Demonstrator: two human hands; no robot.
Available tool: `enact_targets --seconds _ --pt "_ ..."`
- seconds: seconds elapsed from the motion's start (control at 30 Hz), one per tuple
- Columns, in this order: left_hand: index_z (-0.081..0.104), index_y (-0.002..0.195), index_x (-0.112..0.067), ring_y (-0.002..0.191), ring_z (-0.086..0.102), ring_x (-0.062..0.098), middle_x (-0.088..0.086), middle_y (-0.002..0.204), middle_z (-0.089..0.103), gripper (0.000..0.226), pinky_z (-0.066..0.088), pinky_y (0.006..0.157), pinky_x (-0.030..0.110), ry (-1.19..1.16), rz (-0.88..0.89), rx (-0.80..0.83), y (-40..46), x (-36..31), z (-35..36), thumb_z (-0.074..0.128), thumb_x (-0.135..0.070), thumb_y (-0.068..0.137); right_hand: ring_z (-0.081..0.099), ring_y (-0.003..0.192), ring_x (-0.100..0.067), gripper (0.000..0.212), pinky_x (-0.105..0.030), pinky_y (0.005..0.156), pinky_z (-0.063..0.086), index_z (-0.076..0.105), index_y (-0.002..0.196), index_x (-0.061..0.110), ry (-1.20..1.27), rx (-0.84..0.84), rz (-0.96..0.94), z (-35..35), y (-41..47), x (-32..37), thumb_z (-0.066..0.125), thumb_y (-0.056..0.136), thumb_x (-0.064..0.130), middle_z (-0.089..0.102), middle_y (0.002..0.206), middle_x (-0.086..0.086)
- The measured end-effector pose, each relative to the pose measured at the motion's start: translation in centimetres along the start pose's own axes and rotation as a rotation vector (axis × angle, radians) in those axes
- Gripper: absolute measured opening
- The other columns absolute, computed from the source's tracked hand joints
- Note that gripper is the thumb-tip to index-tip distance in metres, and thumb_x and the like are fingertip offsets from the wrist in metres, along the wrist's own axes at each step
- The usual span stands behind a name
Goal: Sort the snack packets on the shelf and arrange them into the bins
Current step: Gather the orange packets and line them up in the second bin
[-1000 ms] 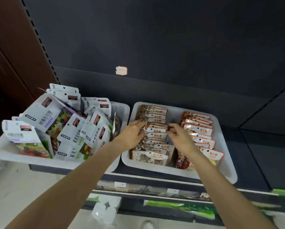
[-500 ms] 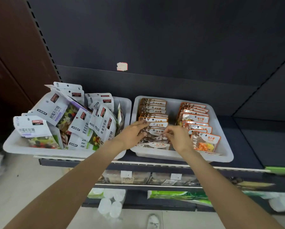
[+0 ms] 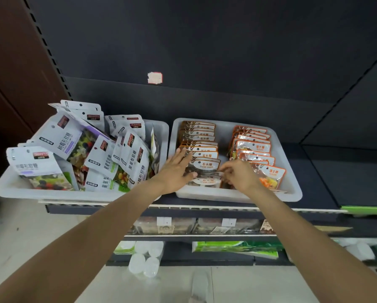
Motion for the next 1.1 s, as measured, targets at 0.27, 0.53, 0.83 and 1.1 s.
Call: enact_targets --seconds 0.27,0.53,0.83,1.1 --pt "-0.009 0.150 -0.016 0.145 -0.018 0.021 0.010 0.157 -0.019 0.074 -0.011 0.115 0.032 -0.068 -0.044 -0.016 -0.6 -1.2 0.8 0.039 -0.040 0.100 0.059 0.109 -0.019 0.025 -0.021 0.087 0.042 0.067 0.114 0.012 0.076 -0.087 0.029 0.4 -0.1 -0.1 0.054 0.094 0.009 0.065 0.119 -0.005" --pt "-0.005 0.151 -0.019 0.145 -0.017 0.021 0.009 0.157 -0.018 0.073 -0.011 0.116 0.036 -0.112 -0.048 -0.061 -0.7 -1.9 1.2 0.041 -0.041 0.099 0.064 0.095 -0.023 0.023 -0.024 0.081 0.045 0.069 0.111 0.006 0.004 -0.066 0.062 0.6 -1.0 -1.0 0.058 0.090 0.005 0.069 0.107 -0.011" --pt "0.034 0.146 -0.020 0.145 0.015 0.023 0.004 0.159 0.011 0.055 0.011 0.119 0.035 -0.240 0.049 -0.158 -1.2 -1.8 0.4 0.055 -0.027 0.095 0.061 0.084 -0.014 0.021 -0.018 0.074 0.038 0.072 0.105 0.008 0.089 -0.268 0.012 0.5 -3.0 -1.2 0.055 0.093 0.008 0.072 0.102 -0.006" --pt "0.043 0.140 -0.017 0.137 0.032 0.020 0.004 0.149 0.034 0.054 0.025 0.115 0.033 -0.219 0.095 -0.160 -0.3 -1.8 -1.1 0.062 -0.029 0.090 0.060 0.107 -0.023 0.029 -0.024 0.088 0.042 0.065 0.119 0.009 -0.133 0.085 -0.011 1.0 -1.2 -1.3 0.052 0.094 0.004 0.066 0.119 -0.009"
Point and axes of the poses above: each hand's wrist, its own y-axis towards the middle knuckle, its own z-axis out of the palm, x = y × z, the point moved 6 cm from there along y, towards the middle knuckle
